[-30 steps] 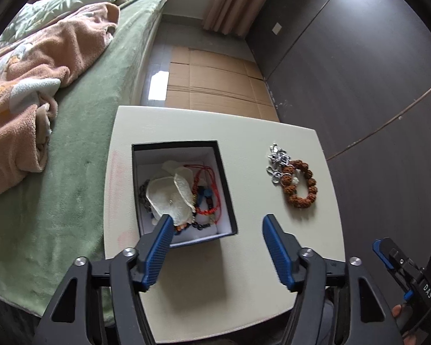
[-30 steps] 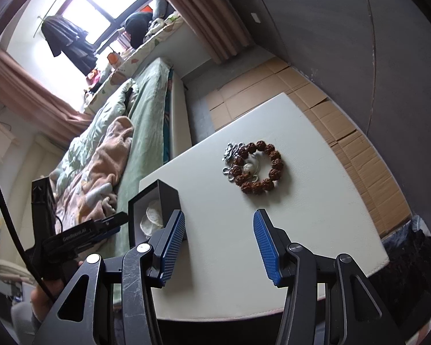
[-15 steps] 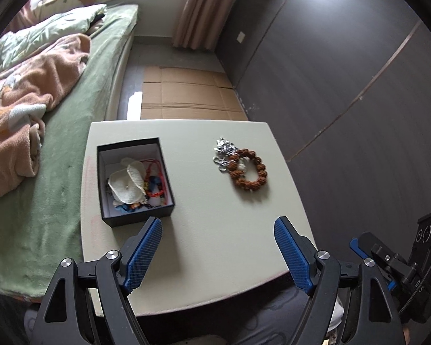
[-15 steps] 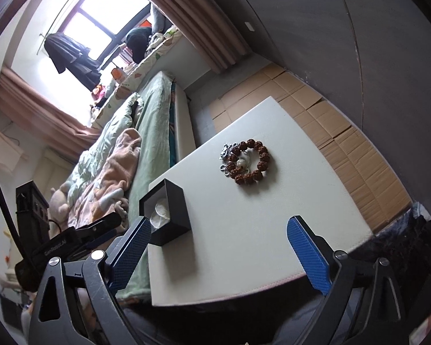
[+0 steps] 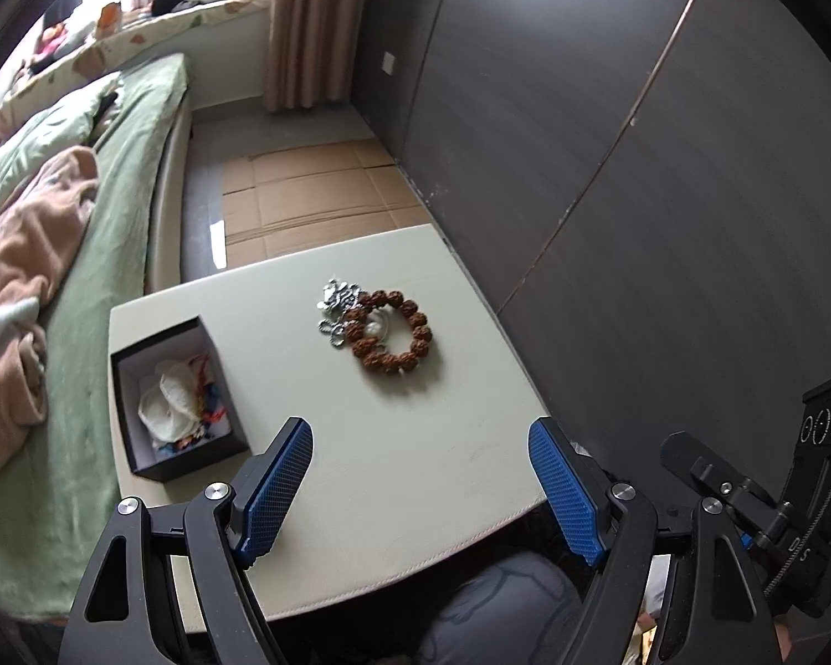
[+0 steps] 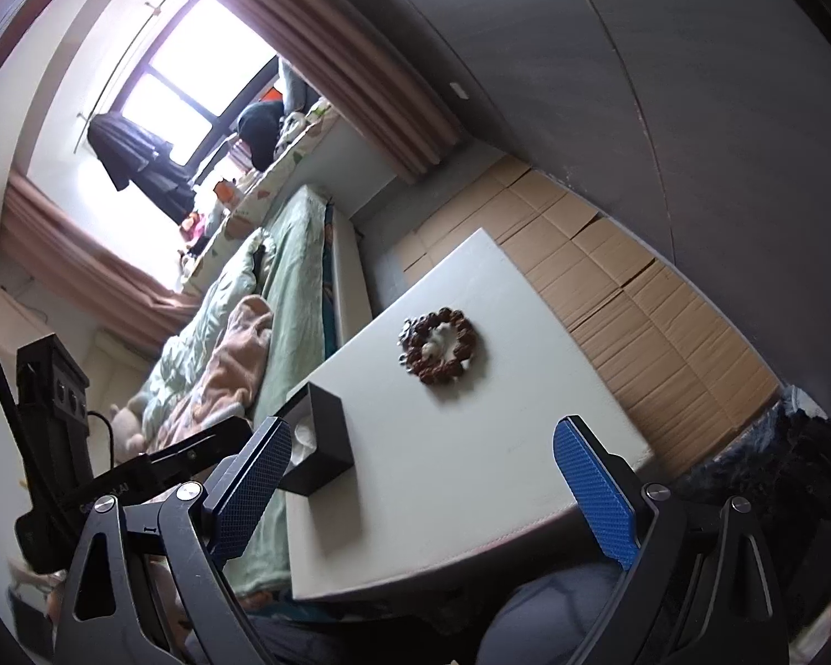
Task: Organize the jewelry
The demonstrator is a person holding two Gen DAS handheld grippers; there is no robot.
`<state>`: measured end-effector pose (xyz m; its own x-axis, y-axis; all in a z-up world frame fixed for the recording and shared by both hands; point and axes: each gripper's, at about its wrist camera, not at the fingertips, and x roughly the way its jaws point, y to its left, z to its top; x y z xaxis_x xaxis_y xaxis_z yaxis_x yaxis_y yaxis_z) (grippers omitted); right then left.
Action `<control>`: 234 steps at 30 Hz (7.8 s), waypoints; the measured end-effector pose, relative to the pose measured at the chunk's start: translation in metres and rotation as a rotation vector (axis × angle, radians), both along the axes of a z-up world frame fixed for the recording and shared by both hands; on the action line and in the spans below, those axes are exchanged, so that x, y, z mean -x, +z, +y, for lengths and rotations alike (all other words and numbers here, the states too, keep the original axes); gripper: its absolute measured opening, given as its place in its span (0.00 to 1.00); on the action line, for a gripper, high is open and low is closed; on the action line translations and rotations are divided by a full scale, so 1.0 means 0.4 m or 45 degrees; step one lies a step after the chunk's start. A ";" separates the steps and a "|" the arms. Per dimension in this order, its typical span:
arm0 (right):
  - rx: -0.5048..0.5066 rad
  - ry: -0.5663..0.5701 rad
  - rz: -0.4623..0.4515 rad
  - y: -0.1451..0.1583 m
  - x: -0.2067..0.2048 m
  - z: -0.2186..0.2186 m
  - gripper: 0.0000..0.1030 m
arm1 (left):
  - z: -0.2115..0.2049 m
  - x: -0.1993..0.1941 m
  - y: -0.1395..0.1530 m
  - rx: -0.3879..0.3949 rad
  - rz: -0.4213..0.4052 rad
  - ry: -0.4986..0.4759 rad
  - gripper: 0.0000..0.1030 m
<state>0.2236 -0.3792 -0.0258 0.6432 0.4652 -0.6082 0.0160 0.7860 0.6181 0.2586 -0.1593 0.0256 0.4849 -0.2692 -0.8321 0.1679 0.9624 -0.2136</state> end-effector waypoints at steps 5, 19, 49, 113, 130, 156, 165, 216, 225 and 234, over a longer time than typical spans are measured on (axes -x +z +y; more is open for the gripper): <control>0.005 -0.022 0.043 -0.028 -0.047 -0.025 0.93 | -0.005 -0.064 -0.028 0.024 0.016 0.017 0.76; 0.060 -0.016 0.102 -0.066 -0.156 0.023 0.83 | 0.090 -0.163 -0.086 0.150 0.052 0.135 0.70; 0.097 -0.005 0.244 -0.157 -0.361 0.126 0.58 | 0.167 -0.325 -0.149 0.106 0.114 0.258 0.57; -0.030 0.131 0.022 -0.130 -0.382 0.096 0.20 | 0.019 -0.476 -0.431 -0.143 0.158 0.145 0.50; -0.016 0.055 0.086 -0.131 -0.376 0.083 0.20 | 0.074 -0.396 -0.317 0.006 0.108 0.144 0.09; -0.128 0.241 -0.106 -0.034 -0.335 0.261 0.20 | 0.236 -0.165 0.200 -0.116 -0.428 0.197 0.05; -0.160 0.266 -0.108 -0.046 -0.348 0.316 0.20 | 0.309 -0.127 0.303 -0.147 -0.516 0.247 0.05; -0.293 0.572 -0.182 -0.027 -0.352 0.531 0.20 | 0.544 -0.172 -0.097 0.024 -0.026 0.404 0.32; -0.300 0.620 -0.102 -0.072 -0.369 0.602 0.20 | 0.612 -0.113 -0.090 0.004 -0.031 0.534 0.66; -0.114 0.529 -0.122 -0.045 -0.345 0.554 0.64 | 0.545 -0.112 -0.093 -0.024 -0.058 0.493 0.66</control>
<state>0.3618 -0.1578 -0.0437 0.4421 0.7443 -0.5005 -0.3509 0.6570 0.6672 0.3033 0.0585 -0.0114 0.5839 -0.0439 -0.8106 -0.1997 0.9601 -0.1958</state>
